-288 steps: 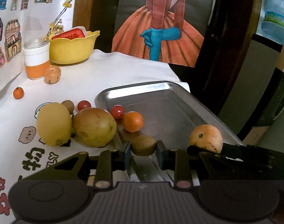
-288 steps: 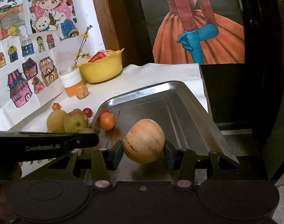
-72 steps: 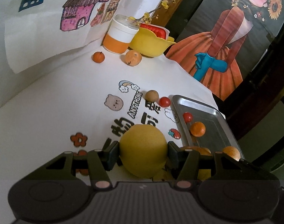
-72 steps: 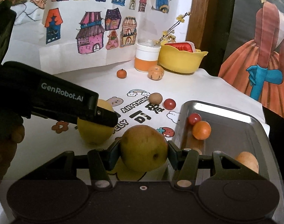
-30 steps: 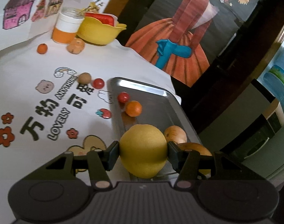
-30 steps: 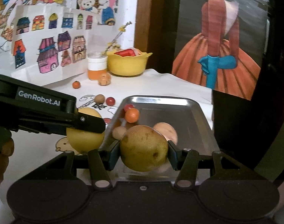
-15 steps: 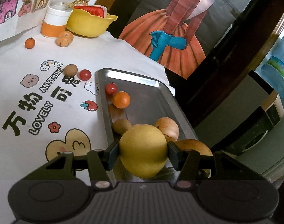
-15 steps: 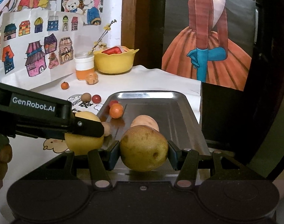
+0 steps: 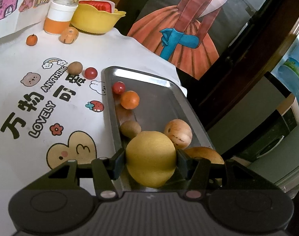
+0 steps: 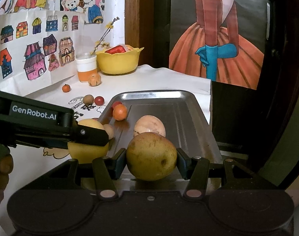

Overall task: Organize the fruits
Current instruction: 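Carry the lemon with the left tool onto the tray while the right tool places the pear there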

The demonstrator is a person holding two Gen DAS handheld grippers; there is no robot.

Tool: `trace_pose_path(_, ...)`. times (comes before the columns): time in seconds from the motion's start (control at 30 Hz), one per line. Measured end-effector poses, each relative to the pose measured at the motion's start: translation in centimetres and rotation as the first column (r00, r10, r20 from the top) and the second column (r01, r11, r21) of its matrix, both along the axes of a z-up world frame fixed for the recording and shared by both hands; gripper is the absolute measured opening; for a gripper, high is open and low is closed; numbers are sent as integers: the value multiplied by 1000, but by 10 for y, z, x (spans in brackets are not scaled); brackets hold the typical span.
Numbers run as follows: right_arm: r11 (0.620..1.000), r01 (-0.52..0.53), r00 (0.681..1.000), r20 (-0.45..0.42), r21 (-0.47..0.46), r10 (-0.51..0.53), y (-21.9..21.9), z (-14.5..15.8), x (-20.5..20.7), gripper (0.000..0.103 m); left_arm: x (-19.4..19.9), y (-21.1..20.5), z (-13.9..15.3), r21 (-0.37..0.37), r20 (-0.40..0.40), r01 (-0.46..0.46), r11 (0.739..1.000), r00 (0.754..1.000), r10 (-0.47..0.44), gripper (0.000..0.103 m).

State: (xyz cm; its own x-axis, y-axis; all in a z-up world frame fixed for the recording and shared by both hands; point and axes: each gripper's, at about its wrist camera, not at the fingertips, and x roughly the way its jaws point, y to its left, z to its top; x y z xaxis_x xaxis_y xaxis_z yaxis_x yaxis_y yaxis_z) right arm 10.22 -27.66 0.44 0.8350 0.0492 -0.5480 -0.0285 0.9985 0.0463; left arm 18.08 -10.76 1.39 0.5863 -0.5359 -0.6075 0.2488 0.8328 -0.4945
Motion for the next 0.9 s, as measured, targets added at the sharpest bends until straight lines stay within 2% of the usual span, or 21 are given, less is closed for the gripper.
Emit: trace_pose_path(0.9,1000,-7,1000,-25,6,7,0,-6,6,56,1,-4,-3,30,6,6,1000,1000,-6,60)
